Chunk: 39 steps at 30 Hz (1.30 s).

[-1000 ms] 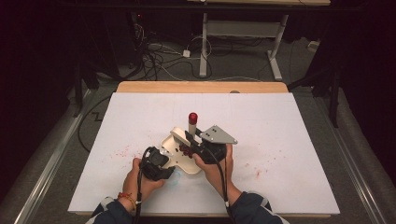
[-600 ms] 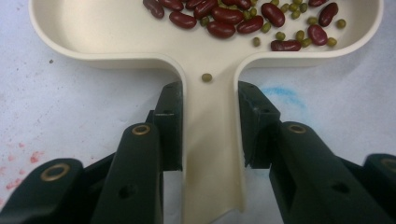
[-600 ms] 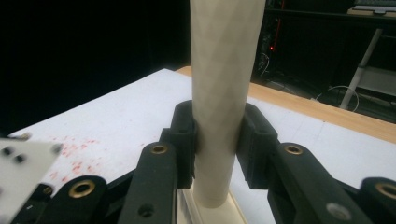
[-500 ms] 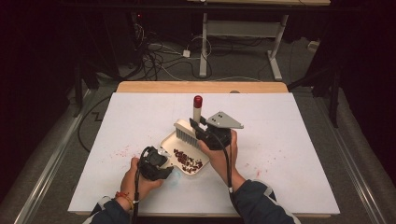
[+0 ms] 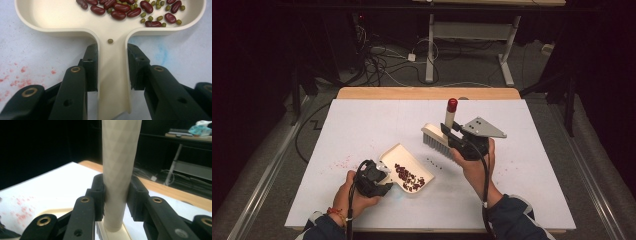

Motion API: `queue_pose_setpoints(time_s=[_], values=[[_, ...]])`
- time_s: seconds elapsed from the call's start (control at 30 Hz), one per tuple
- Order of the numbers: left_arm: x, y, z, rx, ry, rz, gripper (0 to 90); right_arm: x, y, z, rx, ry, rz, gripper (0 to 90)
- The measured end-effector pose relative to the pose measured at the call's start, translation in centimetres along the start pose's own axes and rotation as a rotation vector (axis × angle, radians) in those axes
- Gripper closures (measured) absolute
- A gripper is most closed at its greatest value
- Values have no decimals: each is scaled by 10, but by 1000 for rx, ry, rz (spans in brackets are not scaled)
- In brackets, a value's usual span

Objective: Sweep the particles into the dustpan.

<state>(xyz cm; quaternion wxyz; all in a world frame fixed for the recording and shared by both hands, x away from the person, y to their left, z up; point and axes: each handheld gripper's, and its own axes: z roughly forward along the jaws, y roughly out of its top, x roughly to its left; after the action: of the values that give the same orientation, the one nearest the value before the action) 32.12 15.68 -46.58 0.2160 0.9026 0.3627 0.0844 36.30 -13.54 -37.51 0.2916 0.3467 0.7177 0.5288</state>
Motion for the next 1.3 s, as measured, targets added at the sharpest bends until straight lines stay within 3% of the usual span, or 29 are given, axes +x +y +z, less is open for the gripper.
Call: queue_pose_setpoints(time_s=[0.17, 0.53, 1.0, 1.3], values=[[-2, -2, -2, 3, -2, 10, 642, -14, -9, -11, 6, 7, 24, 708], [-1, -4, -1, 8, -13, 22, 642, -32, -13, -25, 0, 27, 5, 708], [-1, -5, -1, 11, -18, 28, 641, -57, -15, -41, -15, -21, 17, 708], [-1, -4, 0, 12, -17, 28, 642, -63, -19, -36, -13, -65, -9, 708]])
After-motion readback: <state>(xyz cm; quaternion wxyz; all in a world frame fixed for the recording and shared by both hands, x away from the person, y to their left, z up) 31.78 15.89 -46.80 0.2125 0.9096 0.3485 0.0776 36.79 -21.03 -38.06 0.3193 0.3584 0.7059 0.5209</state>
